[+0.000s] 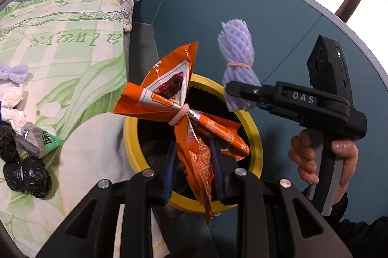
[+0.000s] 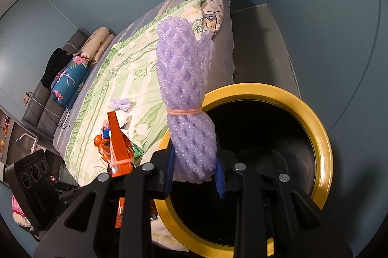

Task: Collect trash
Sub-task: 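Open both grippers to drop the wrapper and foam mesh into the bin, then move both tools back over the trash pile on the bed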

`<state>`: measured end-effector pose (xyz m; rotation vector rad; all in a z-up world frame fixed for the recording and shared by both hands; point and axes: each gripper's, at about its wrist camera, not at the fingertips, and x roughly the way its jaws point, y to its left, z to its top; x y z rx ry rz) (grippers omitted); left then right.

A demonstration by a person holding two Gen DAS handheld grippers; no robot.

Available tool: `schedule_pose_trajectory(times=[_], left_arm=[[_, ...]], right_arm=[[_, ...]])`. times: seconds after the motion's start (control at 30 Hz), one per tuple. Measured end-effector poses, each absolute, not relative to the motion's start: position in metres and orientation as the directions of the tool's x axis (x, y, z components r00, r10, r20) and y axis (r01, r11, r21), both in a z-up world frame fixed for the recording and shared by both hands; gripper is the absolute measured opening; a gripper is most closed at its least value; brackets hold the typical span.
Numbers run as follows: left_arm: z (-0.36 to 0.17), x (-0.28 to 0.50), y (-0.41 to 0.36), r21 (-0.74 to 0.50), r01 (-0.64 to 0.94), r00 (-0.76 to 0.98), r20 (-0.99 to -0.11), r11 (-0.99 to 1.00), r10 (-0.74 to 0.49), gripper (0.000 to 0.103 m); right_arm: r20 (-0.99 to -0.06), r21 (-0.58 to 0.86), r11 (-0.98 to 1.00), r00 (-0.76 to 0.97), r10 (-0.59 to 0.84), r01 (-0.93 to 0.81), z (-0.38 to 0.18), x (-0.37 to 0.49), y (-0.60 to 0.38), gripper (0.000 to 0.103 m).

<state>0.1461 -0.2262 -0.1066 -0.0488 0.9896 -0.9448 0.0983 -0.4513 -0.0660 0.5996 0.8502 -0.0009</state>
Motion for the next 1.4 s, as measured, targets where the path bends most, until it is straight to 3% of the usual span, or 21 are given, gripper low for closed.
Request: schedule_pose_trajectory(times=[0.1, 0.17, 0.37, 0.77, 0.83, 1.17, 1.4], left_arm=[[-0.11, 0.146, -0.226, -0.437, 0.651, 0.198, -0.691, 0.62, -0.695, 0.028], [-0.112, 0.148, -0.225, -0.437, 0.643, 0.206, -0.693, 0.629, -0.691, 0.037], [-0.11, 0.148, -0.216, -0.438, 0.627, 0.23, -0.686, 0.644, -0.69, 0.049], [-0.097, 0.167, -0.174, -0.424, 0.546, 0.34, -0.676, 0.722, -0.654, 0.061], [-0.091, 0.172, -0.164, -0.415, 0.527, 0.375, -0.669, 0.742, -0.641, 0.064], [-0.069, 0.189, -0.106, -0.37, 0.416, 0.52, -0.653, 0.831, -0.551, 0.08], [-0.062, 0.198, -0.066, -0.335, 0.344, 0.587, -0.652, 0.877, -0.48, 0.086]], right_arm=[[-0.703, 0.501, 0.83, 0.675, 0.226, 0.244, -0.066, 0.098, -0.453, 0.031], [-0.701, 0.505, 0.825, 0.678, 0.221, 0.253, -0.066, 0.097, -0.455, 0.035], [-0.694, 0.515, 0.814, 0.688, 0.213, 0.268, -0.065, 0.093, -0.459, 0.044], [-0.677, 0.511, 0.829, 0.7, 0.227, 0.225, -0.058, 0.094, -0.453, 0.046], [-0.676, 0.505, 0.837, 0.699, 0.232, 0.21, -0.056, 0.096, -0.448, 0.052], [-0.675, 0.476, 0.874, 0.679, 0.288, 0.102, -0.046, 0.117, -0.404, 0.058], [-0.673, 0.461, 0.888, 0.653, 0.348, 0.002, -0.039, 0.136, -0.364, 0.063]])
